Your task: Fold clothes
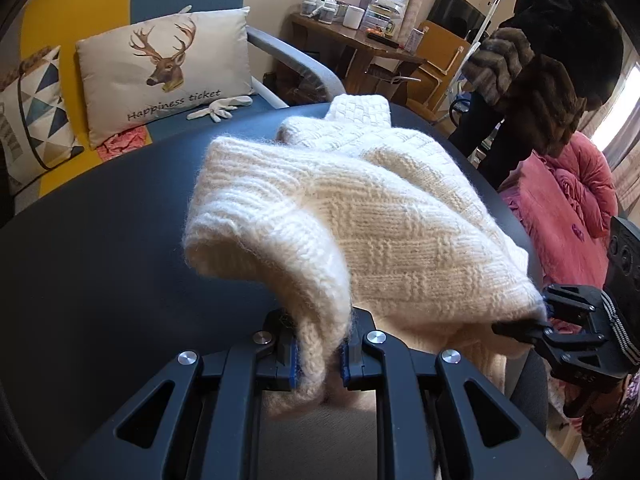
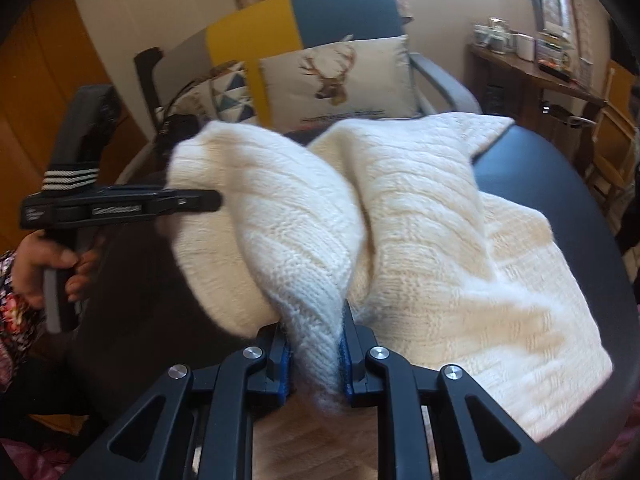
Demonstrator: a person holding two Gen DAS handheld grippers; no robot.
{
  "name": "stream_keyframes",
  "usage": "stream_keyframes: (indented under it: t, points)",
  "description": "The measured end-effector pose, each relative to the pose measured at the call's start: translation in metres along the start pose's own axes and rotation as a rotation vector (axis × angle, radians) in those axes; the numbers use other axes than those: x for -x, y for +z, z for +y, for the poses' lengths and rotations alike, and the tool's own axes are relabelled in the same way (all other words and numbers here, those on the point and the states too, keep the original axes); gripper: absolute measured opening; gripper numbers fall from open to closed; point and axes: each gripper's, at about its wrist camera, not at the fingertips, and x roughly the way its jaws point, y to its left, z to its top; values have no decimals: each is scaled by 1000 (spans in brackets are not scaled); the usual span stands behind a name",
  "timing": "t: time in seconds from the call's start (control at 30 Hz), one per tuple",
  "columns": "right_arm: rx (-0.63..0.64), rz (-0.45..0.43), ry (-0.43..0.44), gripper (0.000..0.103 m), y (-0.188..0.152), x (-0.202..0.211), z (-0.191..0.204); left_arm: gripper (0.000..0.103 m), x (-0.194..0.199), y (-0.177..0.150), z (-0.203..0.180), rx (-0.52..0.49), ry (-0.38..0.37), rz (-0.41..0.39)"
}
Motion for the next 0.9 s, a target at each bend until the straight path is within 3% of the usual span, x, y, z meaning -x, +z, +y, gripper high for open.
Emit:
stream_keyframes:
  t: [0.17,0.37,0.57,0.9]
  points:
    - [19,69,141,18,-15,-25,51,15,14,-20,51,18,75,32]
    - [94,162,259,18,-26,-72,126,15,30,-63,128,146,154,58]
    - [198,200,289,18,-31,-88,184,17,49,-94,168,180,225,50]
    - [305,225,319,21,-33,-102,249,18,74,-115,229,197,321,49]
